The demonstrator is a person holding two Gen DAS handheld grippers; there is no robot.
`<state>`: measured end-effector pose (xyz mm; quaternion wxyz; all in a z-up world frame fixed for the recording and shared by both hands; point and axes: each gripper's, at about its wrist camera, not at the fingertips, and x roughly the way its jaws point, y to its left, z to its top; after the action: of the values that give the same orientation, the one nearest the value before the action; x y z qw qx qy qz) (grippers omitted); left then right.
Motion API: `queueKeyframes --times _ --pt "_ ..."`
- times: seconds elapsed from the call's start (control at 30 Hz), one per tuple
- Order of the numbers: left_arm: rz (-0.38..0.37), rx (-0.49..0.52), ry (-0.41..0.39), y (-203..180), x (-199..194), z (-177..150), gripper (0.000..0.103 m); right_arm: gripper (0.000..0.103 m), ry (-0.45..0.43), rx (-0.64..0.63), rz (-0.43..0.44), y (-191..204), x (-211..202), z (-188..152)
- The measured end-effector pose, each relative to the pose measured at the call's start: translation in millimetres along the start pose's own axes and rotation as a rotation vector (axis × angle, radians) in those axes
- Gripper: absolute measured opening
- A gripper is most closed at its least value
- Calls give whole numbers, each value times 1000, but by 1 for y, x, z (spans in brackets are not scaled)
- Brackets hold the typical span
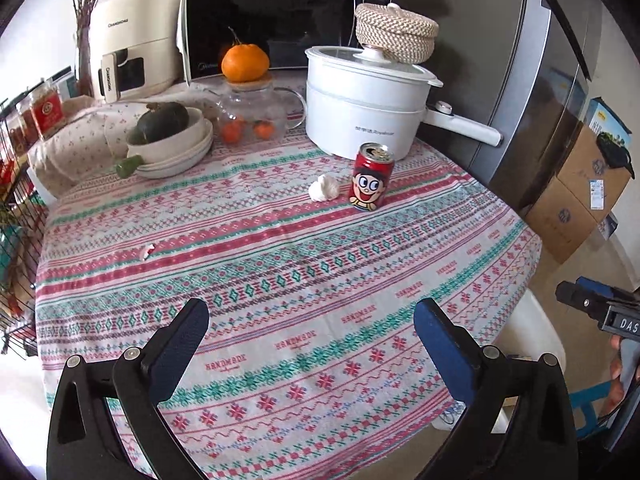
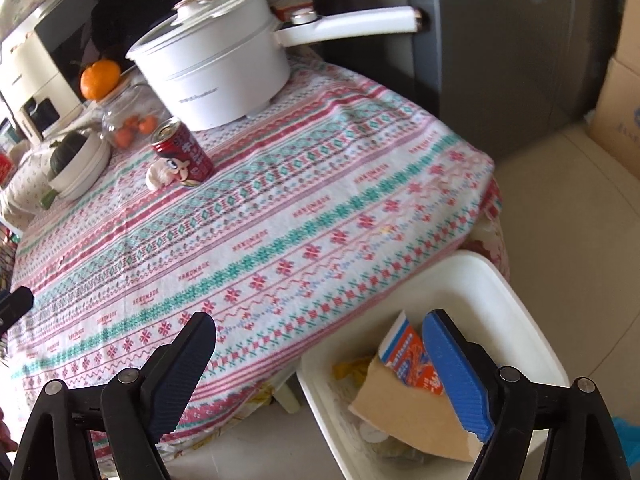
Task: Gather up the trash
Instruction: 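Move both open tools back over the red can and tissue ball, then grasp the red cartoon-face can with the right tool and lift it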
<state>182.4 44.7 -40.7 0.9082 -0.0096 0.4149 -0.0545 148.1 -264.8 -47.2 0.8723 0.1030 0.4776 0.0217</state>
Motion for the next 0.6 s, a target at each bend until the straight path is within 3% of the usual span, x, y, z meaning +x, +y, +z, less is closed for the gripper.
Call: queueKeyframes --times 0.13,0.27,0.6 --pt "27 38 17 16 26 4 103 89 -27 -63 11 24 17 15" --pt "-6 24 61 34 51 12 103 90 -93 -126 27 48 43 31" --pt "-10 72 77 62 99 38 103 90 -158 -233 65 107 138 71"
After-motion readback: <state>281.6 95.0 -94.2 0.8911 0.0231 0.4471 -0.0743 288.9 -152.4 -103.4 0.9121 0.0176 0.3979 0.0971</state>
